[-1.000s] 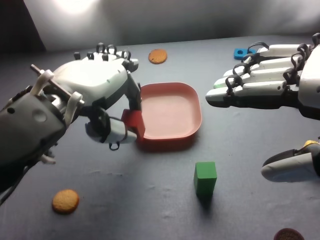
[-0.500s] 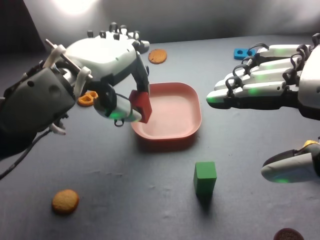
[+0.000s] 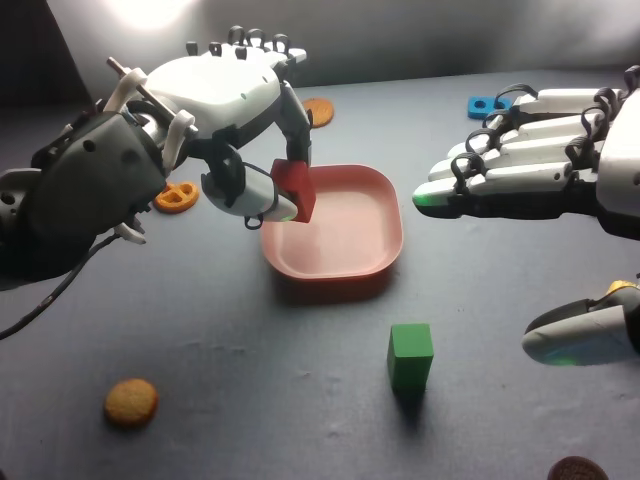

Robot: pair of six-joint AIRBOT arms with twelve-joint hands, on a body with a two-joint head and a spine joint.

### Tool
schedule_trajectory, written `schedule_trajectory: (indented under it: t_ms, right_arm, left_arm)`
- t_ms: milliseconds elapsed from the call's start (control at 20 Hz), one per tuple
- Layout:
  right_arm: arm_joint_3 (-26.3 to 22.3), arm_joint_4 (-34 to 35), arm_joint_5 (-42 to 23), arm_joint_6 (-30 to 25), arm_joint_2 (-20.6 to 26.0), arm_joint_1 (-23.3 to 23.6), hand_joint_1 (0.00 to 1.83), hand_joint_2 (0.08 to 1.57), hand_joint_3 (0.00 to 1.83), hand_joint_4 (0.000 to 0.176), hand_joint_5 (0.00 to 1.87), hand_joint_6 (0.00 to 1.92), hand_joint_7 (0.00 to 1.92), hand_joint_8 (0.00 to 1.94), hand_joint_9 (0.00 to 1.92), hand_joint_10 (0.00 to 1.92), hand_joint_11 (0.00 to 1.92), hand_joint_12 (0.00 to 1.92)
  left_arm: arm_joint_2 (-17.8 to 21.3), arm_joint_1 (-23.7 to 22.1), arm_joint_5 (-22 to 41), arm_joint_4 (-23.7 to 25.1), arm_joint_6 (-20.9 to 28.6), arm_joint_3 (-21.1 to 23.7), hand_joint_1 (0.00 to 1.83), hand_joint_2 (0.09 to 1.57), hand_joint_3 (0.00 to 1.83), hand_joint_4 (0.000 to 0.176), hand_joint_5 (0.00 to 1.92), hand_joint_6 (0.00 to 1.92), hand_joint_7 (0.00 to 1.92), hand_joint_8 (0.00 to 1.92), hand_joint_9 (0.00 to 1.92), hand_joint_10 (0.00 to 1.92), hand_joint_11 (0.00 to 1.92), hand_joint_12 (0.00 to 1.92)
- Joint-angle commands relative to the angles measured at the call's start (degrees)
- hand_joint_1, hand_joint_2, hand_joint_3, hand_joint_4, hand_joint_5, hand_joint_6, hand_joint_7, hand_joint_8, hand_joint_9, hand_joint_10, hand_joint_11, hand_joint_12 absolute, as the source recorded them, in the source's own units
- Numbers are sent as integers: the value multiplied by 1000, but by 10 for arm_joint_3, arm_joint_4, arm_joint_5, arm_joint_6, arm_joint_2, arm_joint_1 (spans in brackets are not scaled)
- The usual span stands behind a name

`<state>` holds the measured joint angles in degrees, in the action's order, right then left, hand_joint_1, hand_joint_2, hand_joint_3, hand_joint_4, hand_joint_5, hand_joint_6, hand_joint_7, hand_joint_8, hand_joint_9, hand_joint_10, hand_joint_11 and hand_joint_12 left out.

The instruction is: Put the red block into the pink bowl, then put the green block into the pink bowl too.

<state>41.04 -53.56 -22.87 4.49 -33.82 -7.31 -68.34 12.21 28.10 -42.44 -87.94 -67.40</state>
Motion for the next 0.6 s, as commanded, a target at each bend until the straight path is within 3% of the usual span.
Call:
schedule_trajectory:
  t_ms: [0, 50, 100, 150, 200, 300, 350, 400, 450, 550]
  right_arm:
    - [-2, 22, -43, -3, 6, 8, 208, 1155, 0, 0, 191, 4, 200, 4, 198, 4, 0, 705]
    - [-2, 22, -43, -3, 6, 8, 212, 1160, 1, 0, 180, 1, 185, 2, 191, 1, 0, 687]
    - [-2, 22, -43, -3, 6, 8, 248, 1149, 0, 0, 215, 8, 216, 8, 217, 8, 0, 727]
    - [-2, 22, -43, -3, 6, 8, 271, 1145, 0, 0, 223, 6, 222, 5, 220, 6, 0, 719]
    - [-2, 22, -43, -3, 6, 8, 259, 1152, 1, 0, 209, 1, 210, 1, 211, 1, 0, 700]
    - [-2, 22, -43, -3, 6, 8, 259, 1155, 1, 0, 207, 0, 212, 0, 216, 1, 0, 739]
    - [-2, 22, -43, -3, 6, 8, 247, 1156, 2, 0, 187, 0, 198, 0, 210, 0, 0, 740]
    - [-2, 22, -43, -3, 6, 8, 258, 1156, 1, 0, 188, 1, 192, 0, 208, 0, 0, 739]
    - [-2, 22, -43, -3, 6, 8, 265, 1151, 0, 0, 197, 3, 204, 3, 218, 3, 0, 765]
    - [-2, 22, -43, -3, 6, 8, 247, 1154, 1, 0, 184, 2, 190, 1, 203, 1, 0, 710]
  left_arm:
    - [4, -6, 54, 19, 4, -4, 1102, 1049, 0, 62, 1130, 734, 61, 0, 0, 0, 0, 0]
    - [2, -5, 54, 21, 7, -7, 1103, 1048, 0, 63, 1133, 733, 86, 11, 0, 0, 0, 0]
    - [0, -4, 54, 27, 13, -10, 1087, 1049, 0, 110, 1128, 740, 97, 9, 0, 0, 0, 0]
    - [-2, -2, 54, 31, 16, -13, 1108, 1034, 0, 76, 1168, 674, 129, 7, 0, 0, 0, 0]
    - [-4, -2, 54, 33, 17, -16, 1097, 1044, 3, 89, 1139, 720, 108, 3, 0, 0, 0, 0]
    - [-5, -2, 54, 37, 19, -22, 1094, 1047, 3, 90, 1130, 736, 82, 2, 0, 0, 0, 0]
    - [-6, -1, 54, 39, 20, -25, 1099, 1053, 3, 63, 1116, 761, 80, 1, 0, 0, 0, 0]
    - [-7, -1, 54, 43, 23, -29, 1076, 1058, 2, 122, 1102, 784, 71, 3, 0, 0, 0, 0]
    - [-8, 1, 54, 46, 27, -31, 1072, 1059, 2, 132, 1098, 790, 72, 5, 0, 0, 0, 0]
    - [-10, 3, 54, 49, 32, -34, 1070, 1060, 2, 136, 1095, 793, 57, 0, 0, 0, 0, 0]
